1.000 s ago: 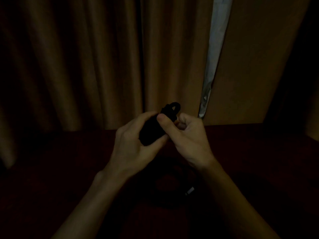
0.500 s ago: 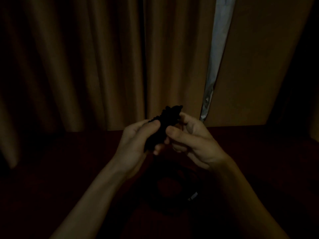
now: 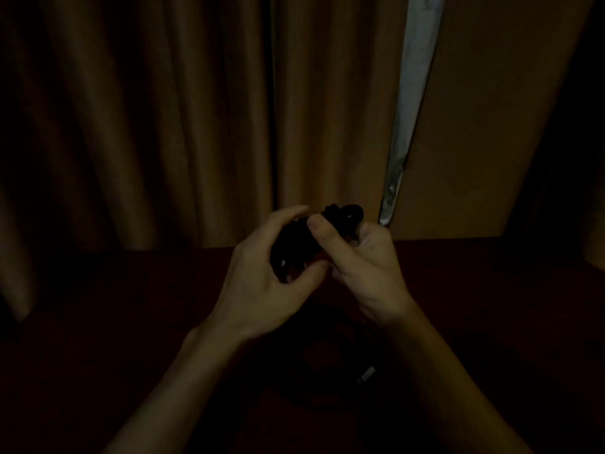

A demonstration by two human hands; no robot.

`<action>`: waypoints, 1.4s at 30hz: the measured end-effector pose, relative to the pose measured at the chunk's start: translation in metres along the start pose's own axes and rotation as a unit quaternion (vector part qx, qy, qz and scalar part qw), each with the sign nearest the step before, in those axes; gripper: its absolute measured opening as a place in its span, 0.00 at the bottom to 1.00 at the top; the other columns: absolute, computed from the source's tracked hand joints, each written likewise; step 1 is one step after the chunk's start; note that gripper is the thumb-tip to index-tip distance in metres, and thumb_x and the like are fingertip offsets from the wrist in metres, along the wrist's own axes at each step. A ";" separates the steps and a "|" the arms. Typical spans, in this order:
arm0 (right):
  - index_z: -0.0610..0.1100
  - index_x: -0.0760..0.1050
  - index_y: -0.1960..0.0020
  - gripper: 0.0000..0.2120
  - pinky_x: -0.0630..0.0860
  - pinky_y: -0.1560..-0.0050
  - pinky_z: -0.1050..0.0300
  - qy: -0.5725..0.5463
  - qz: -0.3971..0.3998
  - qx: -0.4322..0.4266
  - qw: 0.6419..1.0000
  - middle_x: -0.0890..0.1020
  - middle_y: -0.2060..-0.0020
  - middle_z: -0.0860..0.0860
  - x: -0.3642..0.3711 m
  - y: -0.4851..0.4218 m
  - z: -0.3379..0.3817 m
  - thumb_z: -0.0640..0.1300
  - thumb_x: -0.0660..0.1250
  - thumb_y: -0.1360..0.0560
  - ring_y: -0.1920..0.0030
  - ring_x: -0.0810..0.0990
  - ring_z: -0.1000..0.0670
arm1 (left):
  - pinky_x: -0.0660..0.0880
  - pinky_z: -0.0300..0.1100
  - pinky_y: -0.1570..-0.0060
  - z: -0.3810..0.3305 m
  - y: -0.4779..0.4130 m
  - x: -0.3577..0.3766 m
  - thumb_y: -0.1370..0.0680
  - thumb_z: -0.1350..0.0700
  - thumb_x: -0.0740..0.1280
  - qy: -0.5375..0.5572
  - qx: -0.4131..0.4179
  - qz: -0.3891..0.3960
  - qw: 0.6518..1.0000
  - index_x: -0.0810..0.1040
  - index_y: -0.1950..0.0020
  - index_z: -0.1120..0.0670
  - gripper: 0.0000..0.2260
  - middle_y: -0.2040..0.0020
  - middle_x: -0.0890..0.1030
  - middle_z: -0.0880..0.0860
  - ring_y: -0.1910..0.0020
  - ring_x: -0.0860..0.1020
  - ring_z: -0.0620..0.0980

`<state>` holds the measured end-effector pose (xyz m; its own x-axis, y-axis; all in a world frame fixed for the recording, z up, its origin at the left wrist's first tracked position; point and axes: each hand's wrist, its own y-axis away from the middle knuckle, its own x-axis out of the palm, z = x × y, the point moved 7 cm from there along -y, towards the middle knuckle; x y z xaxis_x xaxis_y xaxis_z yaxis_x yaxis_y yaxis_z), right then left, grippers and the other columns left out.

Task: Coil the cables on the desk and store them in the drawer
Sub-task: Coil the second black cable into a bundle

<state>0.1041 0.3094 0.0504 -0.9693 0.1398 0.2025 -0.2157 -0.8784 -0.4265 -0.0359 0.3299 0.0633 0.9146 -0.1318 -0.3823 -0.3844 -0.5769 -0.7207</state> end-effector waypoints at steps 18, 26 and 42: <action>0.33 0.73 0.35 0.21 0.63 0.73 0.65 0.035 0.178 0.030 0.983 0.81 0.61 0.46 0.001 0.010 0.004 0.45 0.69 0.23 0.70 0.74 0.57 | 0.73 0.39 0.66 0.021 0.002 0.012 0.24 0.50 0.66 0.323 -0.228 0.091 0.914 0.83 0.43 0.57 0.15 0.60 0.82 0.57 0.66 0.77 0.50; 0.43 0.73 0.37 0.17 0.64 0.74 0.65 0.049 0.193 0.017 0.980 0.81 0.58 0.58 0.009 0.012 0.003 0.44 0.69 0.24 0.71 0.73 0.58 | 0.71 0.41 0.67 0.022 0.007 0.009 0.25 0.46 0.67 0.348 -0.258 0.196 0.880 0.83 0.49 0.59 0.17 0.61 0.80 0.61 0.68 0.75 0.50; 0.37 0.81 0.51 0.25 0.82 0.55 0.46 0.146 -0.056 -0.042 0.987 0.86 0.58 0.43 0.000 0.003 -0.005 0.61 0.72 0.29 0.54 0.86 0.43 | 0.71 0.26 0.60 0.003 -0.001 -0.001 0.23 0.55 0.72 -0.081 0.036 0.038 0.995 0.77 0.36 0.51 0.16 0.51 0.81 0.39 0.56 0.80 0.35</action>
<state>0.1033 0.3092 0.0442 -0.9290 0.3699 -0.0041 -0.3205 -0.8103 -0.4907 -0.0370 0.3334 0.0627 0.8527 -0.0377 -0.5211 -0.4650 -0.5096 -0.7239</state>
